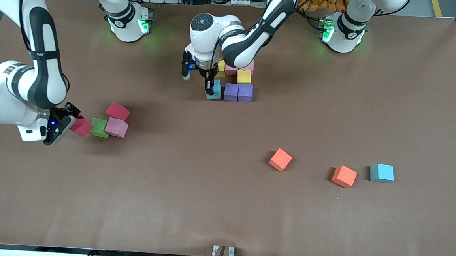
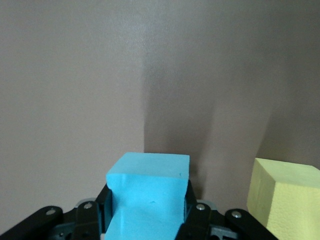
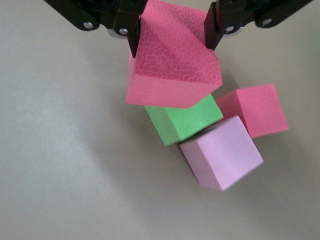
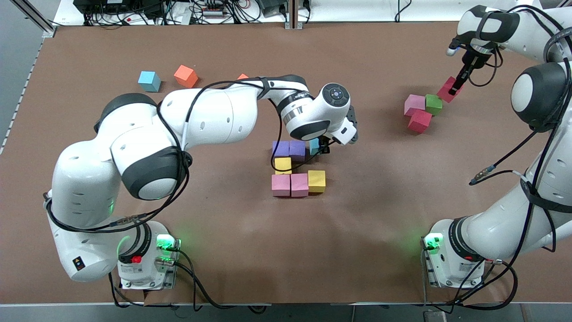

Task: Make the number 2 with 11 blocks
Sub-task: 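Grasp the pink block with the right gripper while the left gripper lowers cyan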

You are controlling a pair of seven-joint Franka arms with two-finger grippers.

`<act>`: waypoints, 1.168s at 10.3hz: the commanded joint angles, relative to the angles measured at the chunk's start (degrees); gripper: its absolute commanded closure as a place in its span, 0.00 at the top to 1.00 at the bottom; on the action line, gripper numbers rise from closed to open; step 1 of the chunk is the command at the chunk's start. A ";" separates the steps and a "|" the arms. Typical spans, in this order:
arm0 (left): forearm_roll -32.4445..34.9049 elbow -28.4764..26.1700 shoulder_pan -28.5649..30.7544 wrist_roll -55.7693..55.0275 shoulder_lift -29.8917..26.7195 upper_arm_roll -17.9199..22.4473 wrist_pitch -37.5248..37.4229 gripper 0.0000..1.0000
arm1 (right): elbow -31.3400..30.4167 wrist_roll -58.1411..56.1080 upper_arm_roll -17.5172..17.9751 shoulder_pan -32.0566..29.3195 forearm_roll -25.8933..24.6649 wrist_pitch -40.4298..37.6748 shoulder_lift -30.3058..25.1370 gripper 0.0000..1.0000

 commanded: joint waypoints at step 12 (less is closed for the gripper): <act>1.65 -1.96 1.95 0.10 1.31 -2.11 3.15 0.23 | 1.87 23.78 4.01 6.35 0.89 -0.95 -0.14 0.20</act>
